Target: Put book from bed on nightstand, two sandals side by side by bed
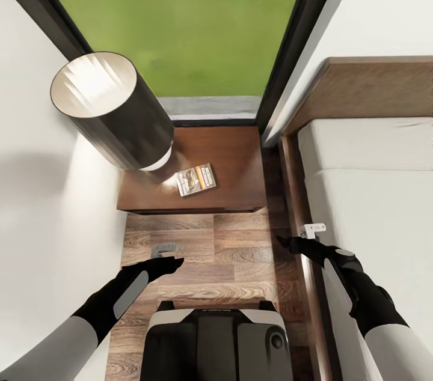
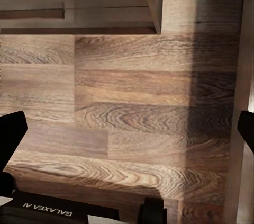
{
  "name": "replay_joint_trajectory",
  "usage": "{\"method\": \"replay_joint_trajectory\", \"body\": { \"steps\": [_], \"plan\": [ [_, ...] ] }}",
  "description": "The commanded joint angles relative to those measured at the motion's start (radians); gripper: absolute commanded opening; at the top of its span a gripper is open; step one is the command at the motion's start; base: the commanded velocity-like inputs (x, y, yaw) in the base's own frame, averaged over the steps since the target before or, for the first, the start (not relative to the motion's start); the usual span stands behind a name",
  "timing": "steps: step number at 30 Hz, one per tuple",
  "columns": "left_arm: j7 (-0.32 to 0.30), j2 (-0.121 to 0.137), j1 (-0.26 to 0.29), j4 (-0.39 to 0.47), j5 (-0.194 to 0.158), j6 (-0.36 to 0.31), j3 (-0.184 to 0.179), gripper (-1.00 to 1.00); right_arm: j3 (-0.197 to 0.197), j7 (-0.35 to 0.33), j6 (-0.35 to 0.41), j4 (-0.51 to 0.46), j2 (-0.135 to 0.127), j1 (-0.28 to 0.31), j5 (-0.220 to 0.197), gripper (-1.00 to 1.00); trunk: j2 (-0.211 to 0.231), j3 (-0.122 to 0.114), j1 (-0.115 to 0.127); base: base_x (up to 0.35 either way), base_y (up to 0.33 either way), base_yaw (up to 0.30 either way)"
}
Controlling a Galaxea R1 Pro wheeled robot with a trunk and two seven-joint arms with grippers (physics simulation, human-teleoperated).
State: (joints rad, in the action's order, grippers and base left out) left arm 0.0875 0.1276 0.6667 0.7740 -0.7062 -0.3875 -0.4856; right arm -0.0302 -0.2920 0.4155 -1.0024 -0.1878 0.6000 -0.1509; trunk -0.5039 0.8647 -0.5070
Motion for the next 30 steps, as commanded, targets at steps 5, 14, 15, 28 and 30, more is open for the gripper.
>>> {"method": "replay_joint_trajectory", "body": {
  "steps": [5, 14, 15, 28, 30],
  "plan": [
    [0.009, 0.001, 0.001, 0.002, -0.010, -0.002, -0.005, 1.00, -0.002, 0.003, 0.005, 0.000, -0.001, 0.000, -0.011, 1.00, 0.034, -0.022, 0.019, 0.000, 0.000, 0.000],
    [0.009, 0.000, 0.001, 0.004, -0.009, -0.001, -0.005, 1.00, 0.000, 0.004, 0.004, 0.012, -0.003, 0.000, -0.015, 1.00, 0.097, -0.065, 0.053, 0.000, 0.000, 0.000],
    [0.009, 0.000, 0.001, 0.004, -0.009, -0.002, -0.005, 1.00, 0.001, 0.004, 0.003, 0.025, -0.005, 0.000, -0.015, 1.00, 0.104, -0.070, 0.057, 0.000, 0.000, 0.000],
    [0.006, 0.003, 0.001, 0.004, -0.016, -0.009, -0.007, 1.00, 0.008, 0.003, -0.110, 0.145, -0.011, -0.001, -0.019, 1.00, 0.104, -0.091, 0.057, 0.000, 0.000, 0.000],
    [0.011, 0.005, 0.001, 0.003, -0.017, -0.007, -0.007, 1.00, 0.020, 0.003, -0.113, 0.156, -0.012, -0.002, -0.021, 1.00, 0.104, -0.095, 0.057, 0.000, 0.000, 0.000]
  ]
}}
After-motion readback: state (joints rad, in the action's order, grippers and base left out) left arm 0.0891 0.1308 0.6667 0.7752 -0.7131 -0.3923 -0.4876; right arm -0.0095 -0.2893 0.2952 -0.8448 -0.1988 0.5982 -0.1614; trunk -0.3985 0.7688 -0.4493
